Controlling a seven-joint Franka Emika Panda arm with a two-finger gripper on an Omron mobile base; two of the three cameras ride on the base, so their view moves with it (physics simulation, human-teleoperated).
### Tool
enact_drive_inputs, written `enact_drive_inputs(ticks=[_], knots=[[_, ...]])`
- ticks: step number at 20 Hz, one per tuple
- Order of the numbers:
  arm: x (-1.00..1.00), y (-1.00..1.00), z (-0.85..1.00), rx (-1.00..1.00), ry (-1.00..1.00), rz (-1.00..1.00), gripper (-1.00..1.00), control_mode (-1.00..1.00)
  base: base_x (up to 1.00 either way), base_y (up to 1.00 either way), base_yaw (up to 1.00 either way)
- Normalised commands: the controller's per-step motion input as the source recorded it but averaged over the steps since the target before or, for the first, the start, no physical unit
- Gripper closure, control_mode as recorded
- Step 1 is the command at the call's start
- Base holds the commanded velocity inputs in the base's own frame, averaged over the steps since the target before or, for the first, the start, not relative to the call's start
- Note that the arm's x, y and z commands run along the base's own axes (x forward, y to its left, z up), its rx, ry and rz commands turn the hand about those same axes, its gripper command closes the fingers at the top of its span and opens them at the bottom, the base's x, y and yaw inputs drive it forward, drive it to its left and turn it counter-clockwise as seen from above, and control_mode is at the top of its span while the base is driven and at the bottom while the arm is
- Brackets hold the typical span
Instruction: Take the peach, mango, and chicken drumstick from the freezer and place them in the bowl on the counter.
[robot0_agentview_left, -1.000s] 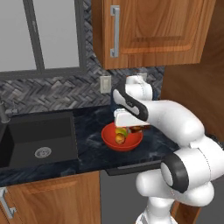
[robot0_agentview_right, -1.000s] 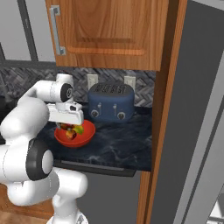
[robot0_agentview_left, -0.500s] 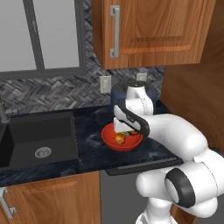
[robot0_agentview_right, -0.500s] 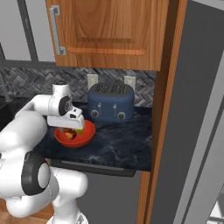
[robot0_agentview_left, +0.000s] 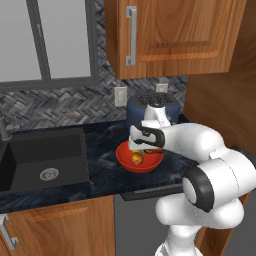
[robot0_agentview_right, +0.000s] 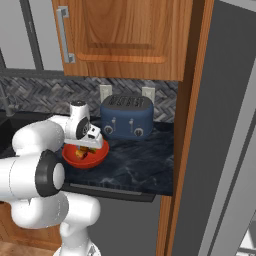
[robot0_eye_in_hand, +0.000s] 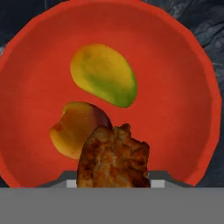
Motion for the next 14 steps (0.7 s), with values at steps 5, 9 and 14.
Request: enact_drive_inputs(ticks=[5,9,14], knots=[[0.07,0.0,-0.32,0.0,0.0,0.0,1.0,-1.0,0.0,0.0,0.0],[0.0,0.0,-0.5,0.0,-0.03,0.0,1.0,-1.0,0.0,0.0,0.0],[0.0,0.0,-0.29,0.0,-0.03,0.0,1.0,-1.0,0.0,0.0,0.0]])
